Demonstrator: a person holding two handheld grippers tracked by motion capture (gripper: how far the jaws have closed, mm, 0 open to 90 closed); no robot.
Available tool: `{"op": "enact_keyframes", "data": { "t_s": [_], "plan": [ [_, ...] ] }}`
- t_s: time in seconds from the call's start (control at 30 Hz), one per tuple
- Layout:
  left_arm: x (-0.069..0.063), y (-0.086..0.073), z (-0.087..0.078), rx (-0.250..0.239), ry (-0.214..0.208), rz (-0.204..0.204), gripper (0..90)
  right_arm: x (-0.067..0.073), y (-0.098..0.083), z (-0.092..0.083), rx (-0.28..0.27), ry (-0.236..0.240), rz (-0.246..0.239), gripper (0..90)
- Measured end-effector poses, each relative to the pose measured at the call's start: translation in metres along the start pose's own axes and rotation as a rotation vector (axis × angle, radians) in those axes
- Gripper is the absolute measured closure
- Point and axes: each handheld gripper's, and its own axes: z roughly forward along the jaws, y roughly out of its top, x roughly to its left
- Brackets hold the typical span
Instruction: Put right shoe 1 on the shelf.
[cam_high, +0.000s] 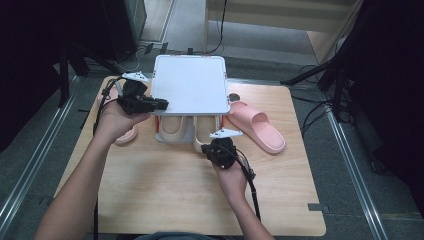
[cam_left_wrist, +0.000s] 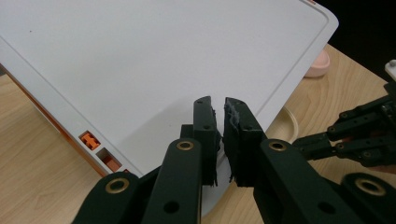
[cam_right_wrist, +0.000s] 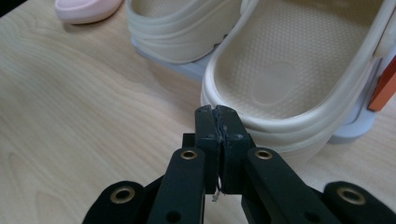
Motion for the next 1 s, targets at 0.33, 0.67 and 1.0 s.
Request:
{"op": "enact_keyframes", "data": {
  "t_s": [0.33,0.67,1.0],
  "plan": [
    [0.001,0.0,0.0,0.001,-0.005,-0.002,82.9,-0.009,0.013,0.016,-0.014,0.011,-0.007,89.4],
    [0.001,0.0,0.0,-0.002,-0.011,-0.002,82.9,-0.019,0.022,0.027,-0.011,0.021,0.026,88.3],
    [0.002,0.002,-0.005,-0.027,-0.014,-0.063,60.4,-0.01,0.008,-0.009,0.013,0.113,0.028,80.6]
  ]
}}
